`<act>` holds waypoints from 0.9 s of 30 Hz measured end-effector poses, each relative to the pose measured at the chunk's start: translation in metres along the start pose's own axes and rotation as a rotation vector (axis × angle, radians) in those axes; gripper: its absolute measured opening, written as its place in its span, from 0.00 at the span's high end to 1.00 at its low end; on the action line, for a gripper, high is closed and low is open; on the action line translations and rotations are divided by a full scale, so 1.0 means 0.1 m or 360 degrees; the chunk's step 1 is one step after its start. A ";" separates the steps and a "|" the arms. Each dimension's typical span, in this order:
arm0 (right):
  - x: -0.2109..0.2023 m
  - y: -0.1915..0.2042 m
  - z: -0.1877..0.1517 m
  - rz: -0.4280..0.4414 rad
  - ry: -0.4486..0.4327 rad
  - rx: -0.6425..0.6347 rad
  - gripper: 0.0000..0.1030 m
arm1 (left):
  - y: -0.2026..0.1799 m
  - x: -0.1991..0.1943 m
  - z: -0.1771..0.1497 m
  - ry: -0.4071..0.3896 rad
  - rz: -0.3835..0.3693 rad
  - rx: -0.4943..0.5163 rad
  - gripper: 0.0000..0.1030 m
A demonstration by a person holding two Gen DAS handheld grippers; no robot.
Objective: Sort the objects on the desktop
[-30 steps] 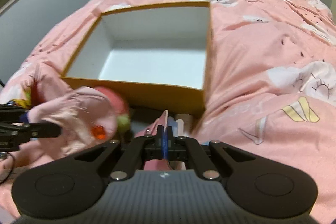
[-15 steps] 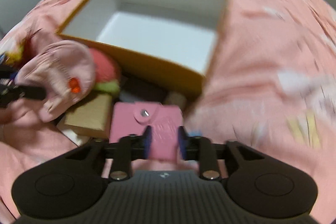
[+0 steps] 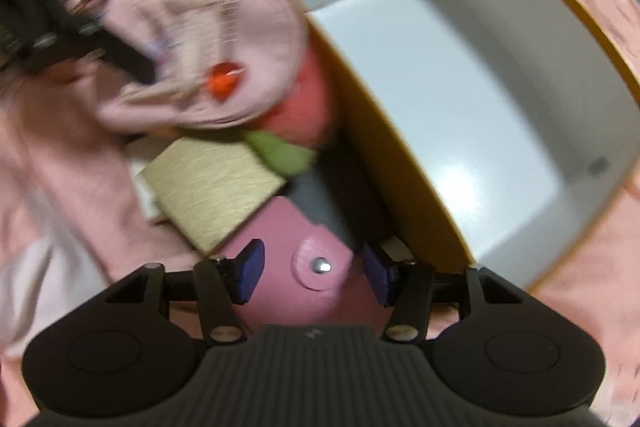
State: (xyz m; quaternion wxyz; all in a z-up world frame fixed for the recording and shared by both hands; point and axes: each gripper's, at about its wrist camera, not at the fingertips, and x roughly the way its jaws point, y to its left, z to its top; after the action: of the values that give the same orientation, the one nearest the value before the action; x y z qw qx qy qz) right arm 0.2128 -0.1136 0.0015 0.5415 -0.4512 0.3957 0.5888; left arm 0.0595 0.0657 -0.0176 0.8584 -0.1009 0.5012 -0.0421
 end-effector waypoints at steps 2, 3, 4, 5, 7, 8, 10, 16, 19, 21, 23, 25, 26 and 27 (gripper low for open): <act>0.04 0.06 0.01 0.0000 0.0041 -0.0086 0.34 | 0.01 0.04 0.05 0.0012 -0.0030 0.0012 0.29; 0.07 0.09 0.00 -0.0024 0.0070 -0.0127 0.34 | 0.02 0.05 0.06 0.0020 -0.0041 0.0012 0.29; 0.10 0.13 0.00 -0.0046 0.0105 -0.0160 0.33 | 0.02 0.07 0.08 0.0030 -0.0053 0.0013 0.29; 0.13 0.14 0.00 -0.0058 0.0128 -0.0166 0.31 | 0.02 0.08 0.09 0.0039 -0.0057 0.0017 0.29; 0.16 0.13 0.00 -0.0045 0.0141 -0.0144 0.28 | 0.01 0.09 0.11 0.0043 -0.0069 0.0028 0.31; 0.17 0.10 0.00 -0.0029 0.0149 -0.0123 0.26 | 0.00 0.08 0.11 0.0042 -0.0081 0.0026 0.35; 0.21 0.05 -0.01 0.0005 0.0148 -0.0058 0.20 | 0.00 0.09 0.10 0.0038 -0.0094 0.0002 0.36; 0.32 0.07 -0.14 0.0009 0.0168 -0.0080 0.04 | -0.03 0.10 0.04 0.0009 -0.0092 -0.0075 0.40; 0.29 0.01 -0.19 -0.0011 0.0219 -0.0001 0.06 | -0.05 0.11 0.01 0.0000 -0.0088 -0.0083 0.45; 0.25 -0.02 -0.24 -0.0037 0.0275 0.0047 0.10 | -0.06 0.11 -0.01 -0.0007 -0.0079 -0.0074 0.45; 0.19 -0.10 -0.31 -0.0034 0.0327 0.0176 0.17 | -0.05 0.11 -0.02 -0.0014 -0.0081 -0.0080 0.46; 0.10 -0.20 -0.40 0.0013 0.0341 0.0339 0.22 | -0.03 0.11 -0.02 -0.0019 -0.0087 -0.0105 0.46; 0.05 -0.24 -0.44 0.0030 0.0334 0.0415 0.27 | -0.03 0.11 -0.02 -0.0021 -0.0089 -0.0110 0.46; 0.01 -0.29 -0.48 0.0057 0.0324 0.0494 0.33 | -0.02 0.10 -0.04 -0.0024 -0.0091 -0.0114 0.47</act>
State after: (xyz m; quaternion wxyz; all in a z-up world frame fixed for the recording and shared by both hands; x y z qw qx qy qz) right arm 0.2463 -0.1565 -0.0126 0.5511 -0.4123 0.5426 0.4815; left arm 0.0609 0.0611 -0.0275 0.8565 -0.1461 0.4927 -0.0480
